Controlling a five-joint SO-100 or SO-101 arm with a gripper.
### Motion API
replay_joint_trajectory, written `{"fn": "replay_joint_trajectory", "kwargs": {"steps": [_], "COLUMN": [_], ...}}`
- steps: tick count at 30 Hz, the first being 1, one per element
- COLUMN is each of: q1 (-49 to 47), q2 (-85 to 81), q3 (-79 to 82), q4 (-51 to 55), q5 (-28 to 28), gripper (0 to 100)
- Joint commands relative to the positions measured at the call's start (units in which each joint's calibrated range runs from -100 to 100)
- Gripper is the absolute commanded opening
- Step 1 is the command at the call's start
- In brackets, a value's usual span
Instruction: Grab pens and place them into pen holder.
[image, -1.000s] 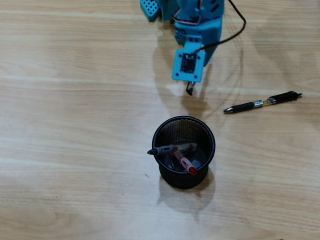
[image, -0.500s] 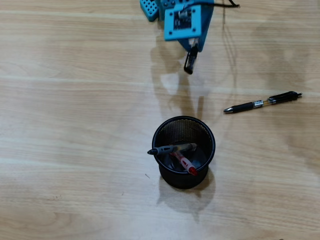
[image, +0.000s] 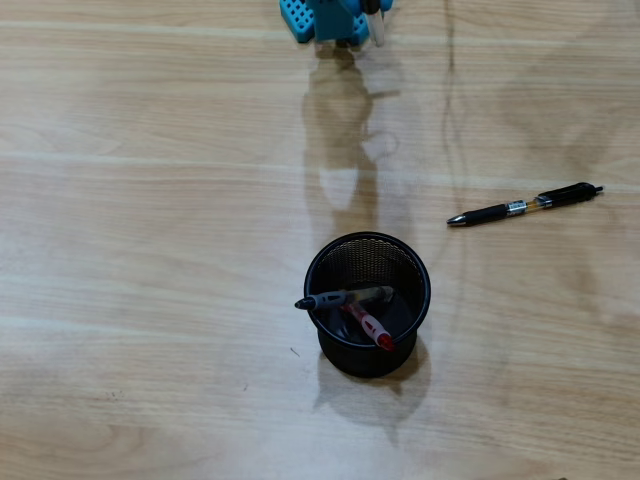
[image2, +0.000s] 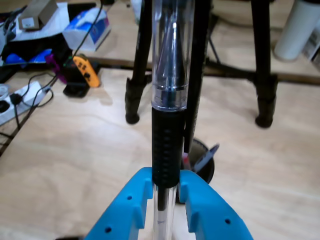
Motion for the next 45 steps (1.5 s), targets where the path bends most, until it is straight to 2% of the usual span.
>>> {"fn": "replay_joint_trajectory", "kwargs": {"steps": [1, 9, 11, 19, 24, 28, 33, 45], "q1": [2.3, 4.1, 4.3, 4.6, 4.3, 3.6, 3.2, 1.8], "q2": [3.6, 9.6, 11.9, 18.8, 23.4, 24.4, 24.2, 22.9], "q3": [-0.8, 11.8, 17.9, 30.9, 35.0, 35.4, 35.5, 35.7], "q4": [-14.5, -37.7, -46.5, -68.0, -77.5, -78.5, -78.2, -77.8], "q5": [2.7, 4.9, 4.9, 4.4, 2.3, 2.1, 2.4, 2.6], "gripper": [2, 2, 2, 2, 2, 4, 15, 13]}}
